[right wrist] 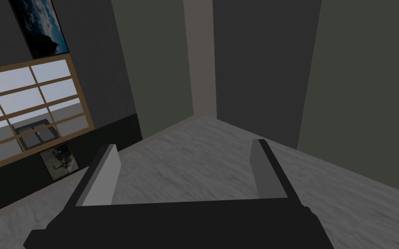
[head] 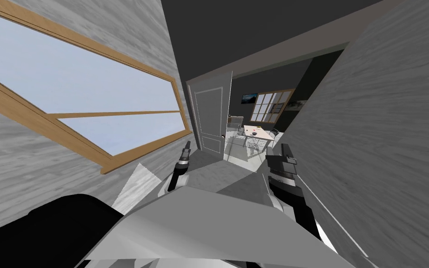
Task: Pull the door open
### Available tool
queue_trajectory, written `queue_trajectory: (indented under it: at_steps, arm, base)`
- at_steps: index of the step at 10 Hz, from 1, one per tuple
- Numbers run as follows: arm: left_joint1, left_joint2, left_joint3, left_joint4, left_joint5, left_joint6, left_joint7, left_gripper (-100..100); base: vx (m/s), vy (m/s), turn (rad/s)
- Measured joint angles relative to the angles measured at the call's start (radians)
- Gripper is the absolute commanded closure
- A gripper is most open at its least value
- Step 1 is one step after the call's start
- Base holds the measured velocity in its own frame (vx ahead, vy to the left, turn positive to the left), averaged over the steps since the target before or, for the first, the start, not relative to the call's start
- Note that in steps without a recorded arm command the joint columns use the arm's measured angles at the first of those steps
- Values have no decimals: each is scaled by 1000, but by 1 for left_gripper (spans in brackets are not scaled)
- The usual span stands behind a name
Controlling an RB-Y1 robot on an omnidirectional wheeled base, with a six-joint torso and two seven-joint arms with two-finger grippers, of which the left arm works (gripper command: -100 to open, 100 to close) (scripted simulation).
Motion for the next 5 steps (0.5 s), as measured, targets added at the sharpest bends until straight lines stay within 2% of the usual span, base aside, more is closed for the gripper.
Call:
queue_trajectory:
  at_steps: [2, 5]
  arm:
    - [-15, 8, 3, 41, -11, -1, -33, -100]
    - [-27, 20, 6, 120, -28, -25, -83, -100]
  base:
    - [97, -55, -37]
    - [104, -46, -36]
